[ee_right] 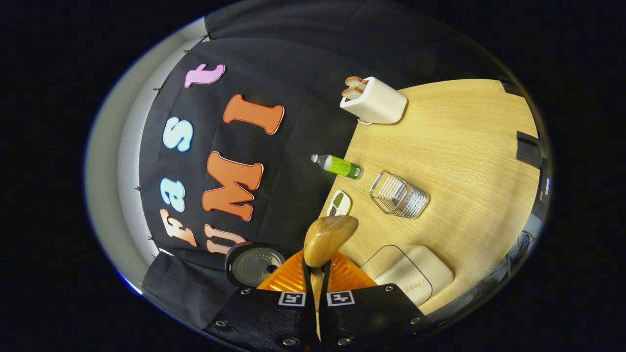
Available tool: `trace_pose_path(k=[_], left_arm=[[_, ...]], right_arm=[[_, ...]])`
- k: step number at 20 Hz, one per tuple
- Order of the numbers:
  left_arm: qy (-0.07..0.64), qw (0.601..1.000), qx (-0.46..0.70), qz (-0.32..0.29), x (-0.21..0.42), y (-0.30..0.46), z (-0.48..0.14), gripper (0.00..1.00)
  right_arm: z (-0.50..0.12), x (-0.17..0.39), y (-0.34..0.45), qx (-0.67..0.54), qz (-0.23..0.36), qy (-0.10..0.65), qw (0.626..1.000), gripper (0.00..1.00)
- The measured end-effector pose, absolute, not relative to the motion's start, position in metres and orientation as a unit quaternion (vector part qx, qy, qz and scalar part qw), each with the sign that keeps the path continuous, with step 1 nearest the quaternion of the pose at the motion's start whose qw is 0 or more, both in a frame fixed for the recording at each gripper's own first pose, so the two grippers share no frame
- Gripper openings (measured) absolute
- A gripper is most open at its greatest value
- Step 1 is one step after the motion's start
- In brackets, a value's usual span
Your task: Close the left gripper, press the button to open the rice cooker; take a wooden spoon from the chopstick holder with the right hand, scoop a spoonful of rice and pour it into the rice cooker, then put the wooden spoon back into the chopstick holder.
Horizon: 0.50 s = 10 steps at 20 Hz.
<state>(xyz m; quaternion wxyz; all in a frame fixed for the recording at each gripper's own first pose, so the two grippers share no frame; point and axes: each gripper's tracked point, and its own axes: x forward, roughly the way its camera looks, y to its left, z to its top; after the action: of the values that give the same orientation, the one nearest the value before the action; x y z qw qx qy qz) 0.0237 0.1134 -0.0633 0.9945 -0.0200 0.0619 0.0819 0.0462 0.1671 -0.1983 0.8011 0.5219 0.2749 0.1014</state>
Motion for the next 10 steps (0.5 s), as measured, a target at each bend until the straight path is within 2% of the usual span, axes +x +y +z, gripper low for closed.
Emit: trace_pose_path(k=[10], left_arm=[[0.053,0.994,-0.027,0.091,0.016,0.128,-0.062,1.00]], right_arm=[[-0.135,0.085,0.219,0.503,0.146,0.273,0.807,0.02]])
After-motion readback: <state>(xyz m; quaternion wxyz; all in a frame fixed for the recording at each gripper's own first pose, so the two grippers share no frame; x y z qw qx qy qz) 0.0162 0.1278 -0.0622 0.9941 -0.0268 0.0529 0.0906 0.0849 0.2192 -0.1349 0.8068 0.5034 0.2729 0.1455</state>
